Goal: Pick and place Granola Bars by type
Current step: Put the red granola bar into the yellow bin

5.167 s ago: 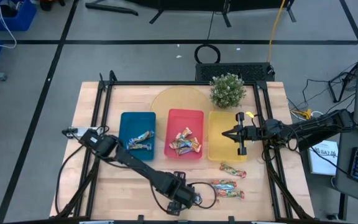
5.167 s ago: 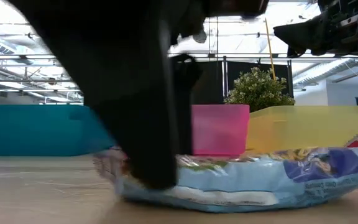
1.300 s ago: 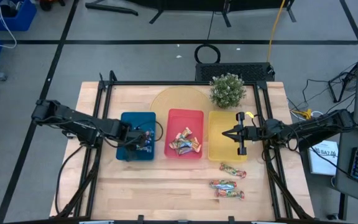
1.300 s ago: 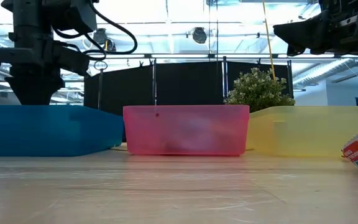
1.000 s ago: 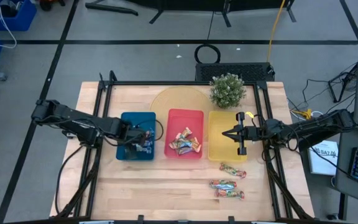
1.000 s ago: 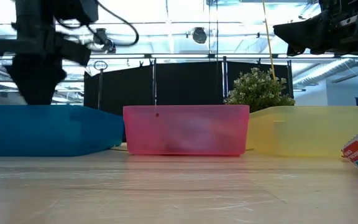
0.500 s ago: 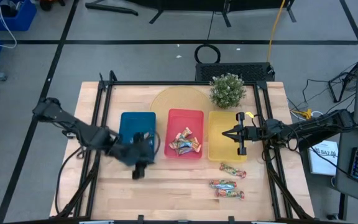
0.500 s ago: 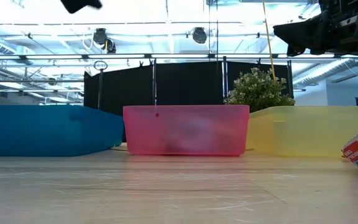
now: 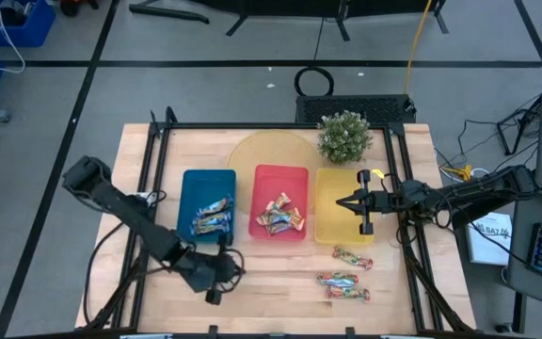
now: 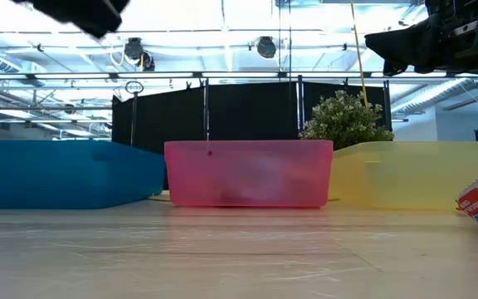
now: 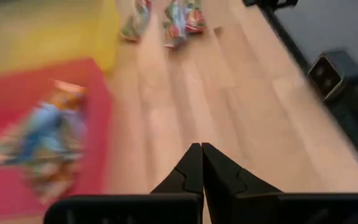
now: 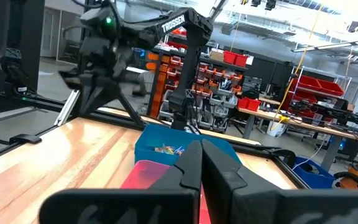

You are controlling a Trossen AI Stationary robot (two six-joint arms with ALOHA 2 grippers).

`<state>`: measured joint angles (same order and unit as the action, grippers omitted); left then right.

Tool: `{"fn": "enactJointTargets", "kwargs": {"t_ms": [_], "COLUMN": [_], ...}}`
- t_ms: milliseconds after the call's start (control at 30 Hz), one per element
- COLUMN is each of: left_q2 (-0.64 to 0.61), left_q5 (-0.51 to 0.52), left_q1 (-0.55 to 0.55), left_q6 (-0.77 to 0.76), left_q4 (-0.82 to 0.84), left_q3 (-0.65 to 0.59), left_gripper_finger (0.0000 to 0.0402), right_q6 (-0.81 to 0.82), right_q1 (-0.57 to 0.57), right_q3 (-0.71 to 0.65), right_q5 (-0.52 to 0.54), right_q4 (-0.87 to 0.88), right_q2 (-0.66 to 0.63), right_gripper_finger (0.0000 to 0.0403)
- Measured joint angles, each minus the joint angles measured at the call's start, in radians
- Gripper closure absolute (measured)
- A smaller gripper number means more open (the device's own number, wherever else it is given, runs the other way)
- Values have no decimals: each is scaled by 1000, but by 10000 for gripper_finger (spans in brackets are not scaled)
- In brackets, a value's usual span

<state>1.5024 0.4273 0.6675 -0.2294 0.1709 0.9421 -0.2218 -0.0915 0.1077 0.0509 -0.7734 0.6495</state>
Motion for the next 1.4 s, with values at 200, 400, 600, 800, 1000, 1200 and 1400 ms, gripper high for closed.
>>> {"fn": "enactJointTargets", "kwargs": {"t_ms": [200, 400, 600, 800, 1000, 1200, 1400], "left_q2": [-244, -471, -545, -780, -1019, -1100, -1099], "left_q5": [148, -5, -218, -179, -112, -139, -254], "left_q1": [-35, -204, -395, -415, -440, -446, -446], "left_q6": [106, 312, 447, 500, 475, 403, 391], "left_q4": [107, -374, -926, -820, -471, -374, -433], "left_q3": [-64, -377, -678, -726, -694, -767, -861], "left_gripper_finger": [397, 390, 394, 397, 398, 398, 399], "right_q6": [0, -3, -3, -4, -8, 19, 26], "right_q1": [0, 0, 0, 0, 0, 0, 0], "right_q3": [0, 0, 0, 0, 0, 0, 0], "right_q5": [0, 0, 0, 0, 0, 0, 0], "right_q4": [-1, -4, -7, 1, 10, 14, 15], "right_q2": [0, 0, 2, 2, 2, 2, 2], "right_gripper_finger": [403, 403, 403, 403, 403, 403, 403]}}
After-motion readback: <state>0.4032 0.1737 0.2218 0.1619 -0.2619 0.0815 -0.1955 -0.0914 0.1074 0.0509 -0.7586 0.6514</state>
